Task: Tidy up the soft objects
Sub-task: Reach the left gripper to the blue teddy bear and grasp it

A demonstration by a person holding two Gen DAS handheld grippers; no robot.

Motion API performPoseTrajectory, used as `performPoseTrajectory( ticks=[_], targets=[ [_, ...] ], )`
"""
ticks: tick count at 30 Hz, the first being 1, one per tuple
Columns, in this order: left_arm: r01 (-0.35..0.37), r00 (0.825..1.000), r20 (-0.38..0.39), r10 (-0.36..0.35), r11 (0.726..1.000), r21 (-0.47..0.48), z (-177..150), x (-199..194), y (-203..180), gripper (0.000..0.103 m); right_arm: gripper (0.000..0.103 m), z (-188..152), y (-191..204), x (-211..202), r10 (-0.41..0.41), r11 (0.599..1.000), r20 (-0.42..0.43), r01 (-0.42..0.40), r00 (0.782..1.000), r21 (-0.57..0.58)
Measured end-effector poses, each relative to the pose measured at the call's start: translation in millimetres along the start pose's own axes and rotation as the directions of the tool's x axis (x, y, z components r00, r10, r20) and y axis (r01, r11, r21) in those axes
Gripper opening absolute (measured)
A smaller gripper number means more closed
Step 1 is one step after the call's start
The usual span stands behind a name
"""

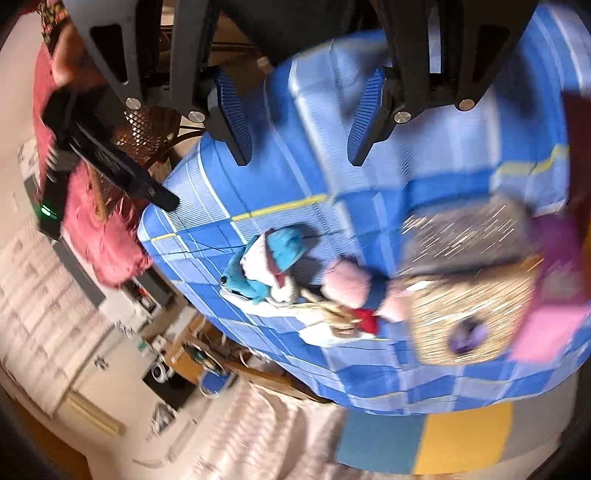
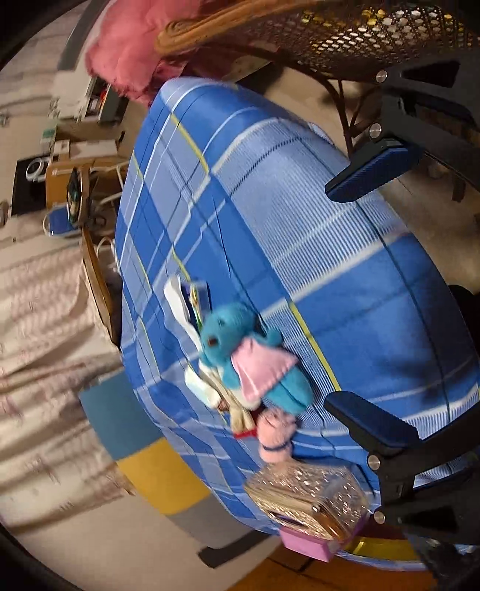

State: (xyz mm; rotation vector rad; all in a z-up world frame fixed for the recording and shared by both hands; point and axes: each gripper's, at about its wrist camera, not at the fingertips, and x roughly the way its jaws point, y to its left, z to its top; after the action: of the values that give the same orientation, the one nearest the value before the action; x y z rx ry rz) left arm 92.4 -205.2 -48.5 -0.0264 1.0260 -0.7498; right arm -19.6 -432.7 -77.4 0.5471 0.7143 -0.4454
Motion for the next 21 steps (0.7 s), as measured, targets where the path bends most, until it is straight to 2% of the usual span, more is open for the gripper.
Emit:
performPoseTrajectory(
  ticks=[2,5,9,10,12,15,17,18,21],
  targets=[
    [-0.013,1.000,-0.018,0.014,1.000,0.018,16.8,23.4,-4.4,0.055,0.103,2.5,-4.8,0.3,-0.011,1.000,0.007,0.011,1.000,0.001],
    [-0.045,0.998,-0.042,0.050,0.994,0.099,45.8,67.3,-19.9,0.055,0.103,4.9,-5.4,-3.2,-0.015,1.000,0.027,0.016,1.000,-0.019],
    [-0.068,0.994,-0.068,0.081,0.981,0.184,68.8,107.5,-35.6,0.058,0.103,6.7,-5.2,-7.6,-0.012,0.999,0.051,0.014,0.999,-0.046],
    [-0.072,0.994,-0.067,0.087,0.977,0.202,70.9,112.0,-38.2,0.060,0.103,6.9,-6.0,-8.0,-0.012,0.999,0.053,0.015,0.999,-0.046],
    [-0.121,0.988,-0.056,0.141,0.957,0.263,79.0,128.4,-45.9,0.061,0.103,7.2,-8.3,-6.6,-0.013,0.999,0.049,0.015,0.999,-0.038],
    [-0.119,0.987,-0.072,0.147,0.947,0.297,83.5,151.1,-49.6,0.060,0.103,7.9,-17.0,-2.0,0.000,1.000,0.022,0.000,1.000,0.005],
    [-0.090,0.986,-0.111,0.125,0.957,0.278,84.2,163.6,-46.7,0.048,0.103,7.4,-21.2,1.3,-0.006,1.000,0.010,0.006,1.000,0.018],
    [-0.069,0.985,-0.133,0.107,0.962,0.263,83.3,167.9,-44.1,0.034,0.103,7.1,-23.1,3.0,-0.010,1.000,0.006,0.010,1.000,0.019],
    [-0.059,0.988,-0.125,0.096,0.961,0.268,76.5,164.4,-43.2,0.020,0.103,6.4,-27.1,6.5,-0.015,1.000,-0.005,0.015,1.000,0.027]
  ],
)
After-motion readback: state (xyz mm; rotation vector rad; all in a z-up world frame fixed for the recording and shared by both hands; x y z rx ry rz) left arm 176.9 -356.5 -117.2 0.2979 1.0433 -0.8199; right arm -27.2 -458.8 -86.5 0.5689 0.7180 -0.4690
